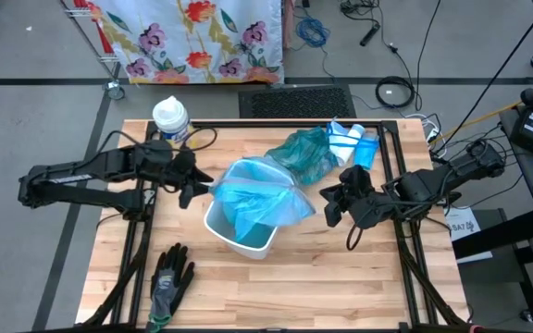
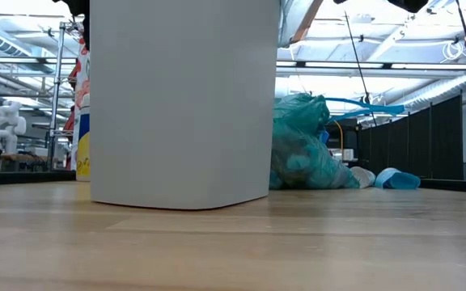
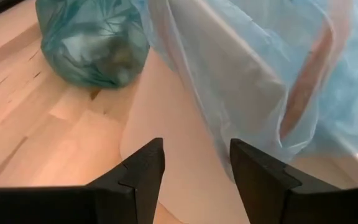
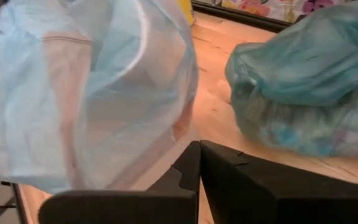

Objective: Place trash/remove bag and relplace
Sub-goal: Insert the light blue trash bag into the white trash bin

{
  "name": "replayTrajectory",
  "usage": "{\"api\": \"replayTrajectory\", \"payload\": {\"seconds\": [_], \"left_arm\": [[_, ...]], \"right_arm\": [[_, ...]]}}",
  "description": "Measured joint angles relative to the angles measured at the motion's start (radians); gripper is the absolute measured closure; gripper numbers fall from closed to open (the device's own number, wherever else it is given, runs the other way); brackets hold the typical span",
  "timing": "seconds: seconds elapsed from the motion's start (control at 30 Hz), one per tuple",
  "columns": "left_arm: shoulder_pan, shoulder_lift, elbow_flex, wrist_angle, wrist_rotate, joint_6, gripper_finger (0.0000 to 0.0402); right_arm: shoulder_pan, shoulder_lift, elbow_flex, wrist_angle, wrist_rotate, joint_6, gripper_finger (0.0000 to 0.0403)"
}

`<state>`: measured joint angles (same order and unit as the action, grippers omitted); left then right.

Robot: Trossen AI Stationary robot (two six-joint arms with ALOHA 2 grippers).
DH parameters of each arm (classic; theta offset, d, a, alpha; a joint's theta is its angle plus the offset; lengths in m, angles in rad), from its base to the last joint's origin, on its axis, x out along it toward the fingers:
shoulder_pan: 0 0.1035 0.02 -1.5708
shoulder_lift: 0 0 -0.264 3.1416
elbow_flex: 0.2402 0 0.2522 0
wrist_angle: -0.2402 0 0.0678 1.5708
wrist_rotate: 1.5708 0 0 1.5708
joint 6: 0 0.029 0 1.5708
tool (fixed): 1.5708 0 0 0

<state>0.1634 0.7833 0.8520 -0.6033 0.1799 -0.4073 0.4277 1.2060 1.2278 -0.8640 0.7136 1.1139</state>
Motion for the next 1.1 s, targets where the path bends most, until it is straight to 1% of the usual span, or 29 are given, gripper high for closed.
{"api": "replayTrajectory", "payload": {"seconds": [0.13,0.37,0.47,0.63,0.8,1.0,1.1], "left_arm": [[0.008,-0.015,0.0,0.0,-0.036,0.004,0.0217],[0.031,-0.109,0.0,0.005,-0.183,0.029,0.0217],[0.037,-0.14,0.0,0.012,-0.201,0.03,0.0217],[0.041,-0.182,0.0,0.073,-0.212,0.023,0.0217],[0.041,-0.208,0.0,0.089,-0.178,0.021,0.0217],[0.041,-0.226,0.0,0.088,-0.129,0.011,0.0217],[0.041,-0.226,0.0,0.085,-0.119,-0.03,0.0217]], "right_arm": [[0.0,0.0,0.0,-0.013,0.0,-0.001,0.0403],[0.0,0.0,0.0,-0.009,-0.001,0.0,0.0403],[0.0,0.0,0.0,-0.008,-0.001,0.0,0.0403],[0.0,0.0,0.0,0.045,-0.004,-0.013,0.0403],[-0.004,-0.003,0.0,0.169,0.01,-0.166,0.0395],[-0.045,-0.003,0.0,0.388,0.008,-0.343,0.0352],[-0.083,-0.003,0.0,0.48,-0.05,-0.393,0.0321]]}}
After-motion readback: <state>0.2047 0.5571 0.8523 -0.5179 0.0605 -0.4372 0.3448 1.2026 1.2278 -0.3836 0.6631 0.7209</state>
